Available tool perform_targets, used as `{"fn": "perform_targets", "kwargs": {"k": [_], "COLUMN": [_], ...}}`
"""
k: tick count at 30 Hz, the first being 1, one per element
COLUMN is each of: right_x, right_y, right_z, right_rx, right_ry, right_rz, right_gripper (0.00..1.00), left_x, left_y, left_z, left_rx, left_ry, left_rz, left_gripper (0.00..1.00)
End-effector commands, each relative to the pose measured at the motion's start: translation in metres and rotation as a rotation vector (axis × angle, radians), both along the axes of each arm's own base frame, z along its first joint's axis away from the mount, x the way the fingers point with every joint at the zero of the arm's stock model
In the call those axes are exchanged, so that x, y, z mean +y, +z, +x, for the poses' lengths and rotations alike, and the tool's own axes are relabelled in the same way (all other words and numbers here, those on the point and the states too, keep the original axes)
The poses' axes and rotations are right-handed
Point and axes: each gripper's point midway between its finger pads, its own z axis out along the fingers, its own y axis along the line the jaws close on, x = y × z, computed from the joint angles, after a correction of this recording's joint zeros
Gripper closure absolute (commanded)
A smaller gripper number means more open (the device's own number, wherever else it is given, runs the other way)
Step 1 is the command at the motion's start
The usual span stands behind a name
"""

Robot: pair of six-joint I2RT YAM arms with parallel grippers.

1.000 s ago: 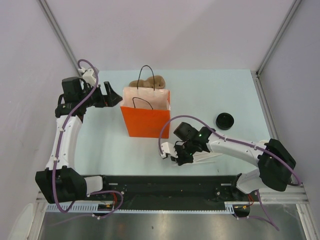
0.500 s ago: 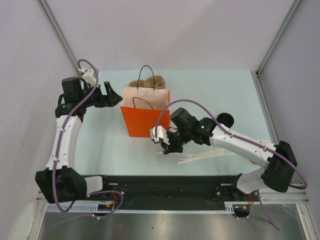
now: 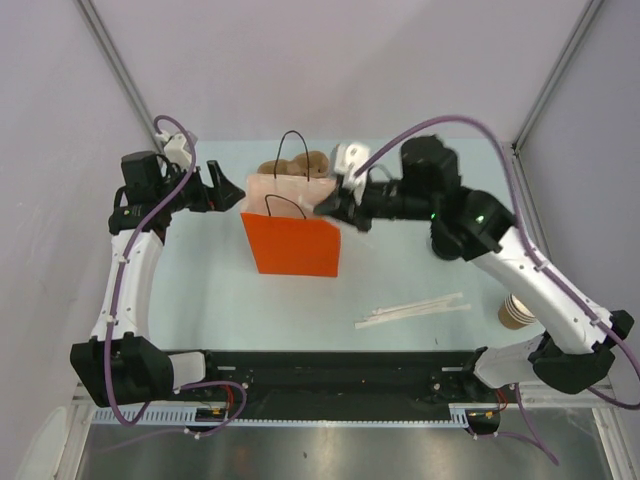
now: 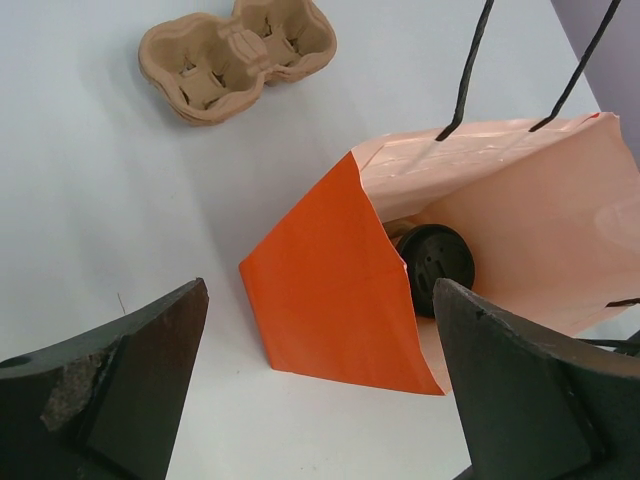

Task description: Pack the takeout coffee

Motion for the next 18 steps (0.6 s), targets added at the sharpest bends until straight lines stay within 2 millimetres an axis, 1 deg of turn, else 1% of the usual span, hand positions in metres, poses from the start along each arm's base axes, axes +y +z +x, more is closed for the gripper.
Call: {"fn": "perform_targets", "kwargs": {"k": [1, 2, 3, 4, 5, 6, 7, 8, 9, 11, 12, 13, 15, 16, 17, 18], "right_x": [-0.032, -0.037, -0.040, -0.040, -0.046, -0.043, -0.041, -0.042, -0.035, -0.030, -0.025, -0.015, -0.006, 0.004, 0.009, 0.016], "right_y": [0.118, 0.133, 0.133, 0.142, 0.167, 0.165, 0.173, 0.184, 0.180, 0.197, 0.198, 0.188, 0.184, 0.174, 0.168, 0.157], "right_z": [0.057, 0.070, 0.096, 0.107, 0.108, 0.131, 0.134, 0.137, 0.150, 0.150, 0.152, 0.159, 0.158, 0.159, 0.159, 0.160], "right_rx": [-0.073, -0.078, -0.067, -0.049, -0.079, -0.078, -0.060, -0.073, -0.051, -0.037, -0.022, 0.011, 0.055, 0.076, 0.087, 0.104], "right_ry": [-0.235, -0.264, -0.306, -0.312, -0.313, -0.330, -0.321, -0.317, -0.317, -0.282, -0.265, -0.248, -0.215, -0.198, -0.188, -0.177], "right_rz": [0.293, 0.332, 0.342, 0.376, 0.427, 0.443, 0.477, 0.512, 0.523, 0.583, 0.593, 0.587, 0.596, 0.579, 0.569, 0.549], "right_gripper": [1.00, 1.00, 1.00, 1.00, 1.00, 1.00, 1.00, 1.00, 1.00, 1.00, 1.00, 1.00, 1.00, 1.00, 1.00, 1.00], "left_x": [-0.001, -0.001, -0.002, -0.001, -0.001, -0.001, -0.001, 0.000, 0.001, 0.003, 0.005, 0.006, 0.008, 0.008, 0.009, 0.011], "left_y": [0.026, 0.027, 0.028, 0.029, 0.031, 0.033, 0.035, 0.037, 0.038, 0.040, 0.040, 0.042, 0.043, 0.042, 0.042, 0.042], "left_z": [0.007, 0.007, 0.008, 0.010, 0.010, 0.010, 0.010, 0.011, 0.011, 0.011, 0.010, 0.010, 0.008, 0.008, 0.007, 0.007], "left_rx": [-0.097, -0.101, -0.104, -0.108, -0.111, -0.116, -0.120, -0.126, -0.127, -0.133, -0.134, -0.139, -0.142, -0.141, -0.142, -0.141], "left_ry": [-0.020, -0.021, -0.023, -0.020, -0.020, -0.024, -0.021, -0.019, -0.017, -0.013, -0.009, -0.007, -0.002, -0.001, 0.003, 0.008], "left_rz": [-0.013, -0.015, -0.016, -0.016, -0.018, -0.017, -0.015, -0.013, -0.010, -0.005, 0.001, 0.002, 0.006, 0.006, 0.007, 0.007], "left_gripper": [0.00, 0.01, 0.00, 0.01, 0.00, 0.01, 0.00, 0.00, 0.01, 0.00, 0.00, 0.01, 0.00, 0.01, 0.01, 0.00]}}
